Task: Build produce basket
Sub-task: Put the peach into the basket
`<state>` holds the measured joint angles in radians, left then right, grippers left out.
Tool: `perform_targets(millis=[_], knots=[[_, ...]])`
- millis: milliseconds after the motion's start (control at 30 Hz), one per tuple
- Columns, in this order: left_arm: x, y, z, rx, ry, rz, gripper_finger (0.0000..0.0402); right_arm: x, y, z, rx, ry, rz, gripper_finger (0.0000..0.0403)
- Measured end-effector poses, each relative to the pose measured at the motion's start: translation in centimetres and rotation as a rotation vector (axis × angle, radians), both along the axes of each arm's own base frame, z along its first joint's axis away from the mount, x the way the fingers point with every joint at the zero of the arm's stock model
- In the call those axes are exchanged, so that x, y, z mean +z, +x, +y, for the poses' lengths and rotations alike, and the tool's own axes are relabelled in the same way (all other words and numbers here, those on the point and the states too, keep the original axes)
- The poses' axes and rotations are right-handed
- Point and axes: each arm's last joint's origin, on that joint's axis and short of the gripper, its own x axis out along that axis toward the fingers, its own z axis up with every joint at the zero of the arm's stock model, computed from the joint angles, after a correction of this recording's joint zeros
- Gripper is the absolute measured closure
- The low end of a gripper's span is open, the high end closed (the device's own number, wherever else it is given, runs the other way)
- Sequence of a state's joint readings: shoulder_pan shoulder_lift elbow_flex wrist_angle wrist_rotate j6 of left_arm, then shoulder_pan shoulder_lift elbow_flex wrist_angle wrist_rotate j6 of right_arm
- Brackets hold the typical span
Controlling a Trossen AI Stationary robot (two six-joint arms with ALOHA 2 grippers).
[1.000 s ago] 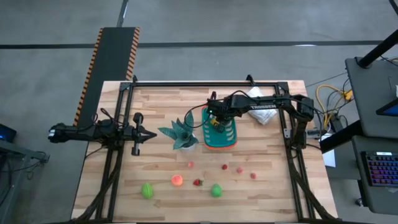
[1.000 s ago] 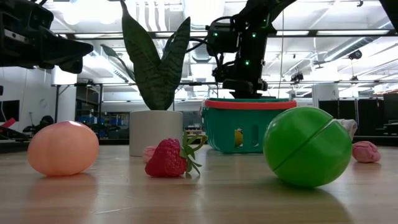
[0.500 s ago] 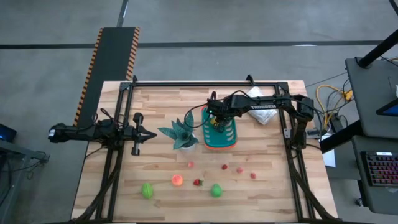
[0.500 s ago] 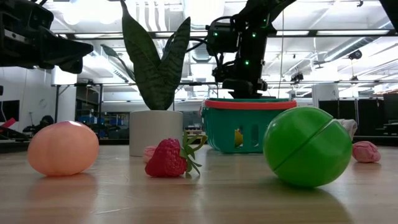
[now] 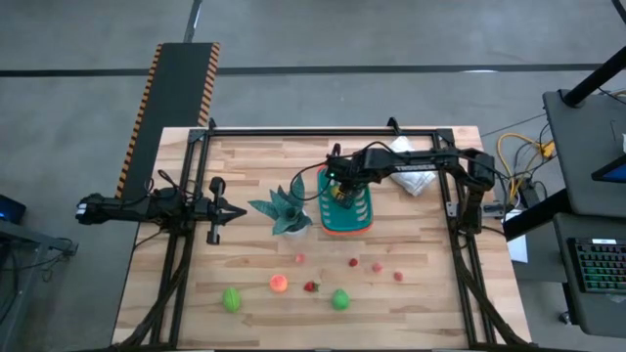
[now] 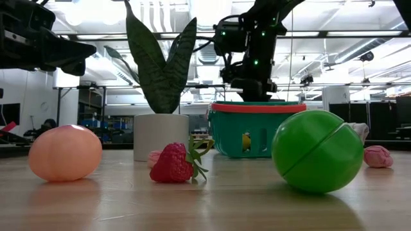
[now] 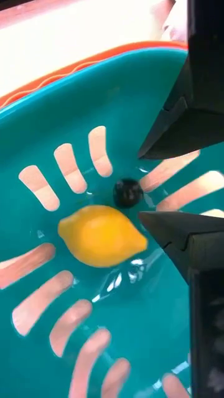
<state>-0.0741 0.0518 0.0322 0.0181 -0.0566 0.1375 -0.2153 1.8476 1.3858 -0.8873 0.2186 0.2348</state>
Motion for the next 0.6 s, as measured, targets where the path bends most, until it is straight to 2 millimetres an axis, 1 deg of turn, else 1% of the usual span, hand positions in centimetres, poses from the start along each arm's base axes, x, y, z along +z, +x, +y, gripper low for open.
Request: perform_targets(millis=[167,367,500,600], knots=[[0.0,0.0,0.0,0.0,0.0,-0.001,0.0402,2.0,-0.5,0.6,0.003,0.022,0.005,0.0276],[0.0,0.0,0.0,0.001,0.0,-0.001,0.0402,5.2,-1.6,2.2,0.007,0.026,-0.005,0.028],[0.0,0.0,0.0,0.0,0.0,-0.002,0.0402,7.8,-2.7,3.9,-0.003,0.017,-0.073,0.028],[0.0,0.0,0.0,0.0,0.0,-0.001,0.0402,10.0,-3.7,5.8,0.035,0.012,-0.135,0.0282]])
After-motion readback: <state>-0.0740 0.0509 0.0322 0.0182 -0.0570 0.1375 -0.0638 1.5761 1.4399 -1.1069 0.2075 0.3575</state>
